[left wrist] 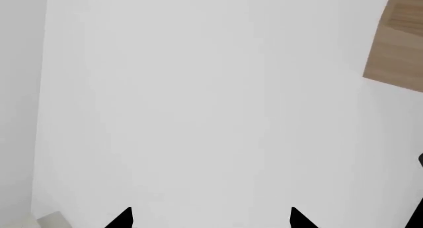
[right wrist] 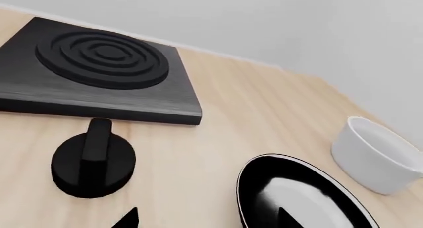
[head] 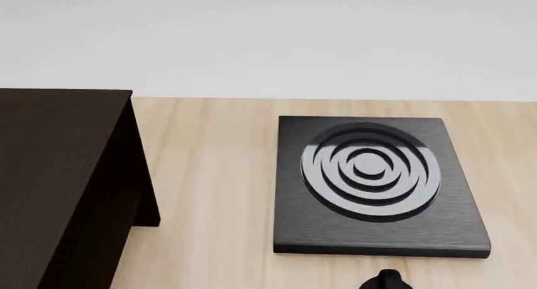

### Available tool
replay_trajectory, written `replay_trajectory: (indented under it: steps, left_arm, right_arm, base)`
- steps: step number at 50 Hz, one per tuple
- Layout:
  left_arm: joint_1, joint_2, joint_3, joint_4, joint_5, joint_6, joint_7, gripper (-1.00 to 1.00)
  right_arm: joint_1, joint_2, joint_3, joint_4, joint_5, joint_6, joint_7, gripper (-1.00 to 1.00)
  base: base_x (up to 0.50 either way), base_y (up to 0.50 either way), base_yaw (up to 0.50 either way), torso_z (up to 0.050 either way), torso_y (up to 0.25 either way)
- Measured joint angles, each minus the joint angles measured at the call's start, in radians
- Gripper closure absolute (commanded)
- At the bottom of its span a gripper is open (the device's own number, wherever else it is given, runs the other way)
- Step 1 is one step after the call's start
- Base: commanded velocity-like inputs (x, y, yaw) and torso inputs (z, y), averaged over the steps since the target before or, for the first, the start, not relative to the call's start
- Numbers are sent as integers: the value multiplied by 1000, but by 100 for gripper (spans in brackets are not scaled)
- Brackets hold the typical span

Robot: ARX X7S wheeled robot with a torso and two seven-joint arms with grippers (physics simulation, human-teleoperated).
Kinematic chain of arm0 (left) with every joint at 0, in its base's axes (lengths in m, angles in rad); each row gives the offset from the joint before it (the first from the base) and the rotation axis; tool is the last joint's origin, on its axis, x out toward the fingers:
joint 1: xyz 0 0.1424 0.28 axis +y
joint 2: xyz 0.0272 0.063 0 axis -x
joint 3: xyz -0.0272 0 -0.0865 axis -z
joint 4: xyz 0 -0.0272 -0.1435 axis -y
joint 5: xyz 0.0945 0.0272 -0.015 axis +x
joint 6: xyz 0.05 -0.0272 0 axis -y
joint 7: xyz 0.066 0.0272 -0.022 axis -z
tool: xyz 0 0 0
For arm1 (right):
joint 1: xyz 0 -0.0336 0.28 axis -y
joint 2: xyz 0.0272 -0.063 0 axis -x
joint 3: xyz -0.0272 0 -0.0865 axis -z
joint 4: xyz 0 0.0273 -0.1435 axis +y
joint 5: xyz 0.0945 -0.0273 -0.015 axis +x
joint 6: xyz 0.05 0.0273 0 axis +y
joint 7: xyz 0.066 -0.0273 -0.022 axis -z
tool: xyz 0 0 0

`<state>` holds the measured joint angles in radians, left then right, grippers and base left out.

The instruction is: Put the frying pan under the cabinet shelf.

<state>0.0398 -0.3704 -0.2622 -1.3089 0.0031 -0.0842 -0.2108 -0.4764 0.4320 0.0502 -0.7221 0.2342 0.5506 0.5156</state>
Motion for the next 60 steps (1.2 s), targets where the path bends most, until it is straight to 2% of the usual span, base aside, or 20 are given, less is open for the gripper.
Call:
replay_trajectory:
  steps: [36,60]
  left_arm:
    - [0,0,0,0,0,0,0,-100]
    - [0,0,0,0,0,0,0,-100]
  right_arm:
    - [-176,-19,184,14,67,-53,3,-100]
    - [-264,-58,301,88,158,-125,-83,-100]
  base:
    - [0,0,0,0,0]
    - [0,0,0,0,0]
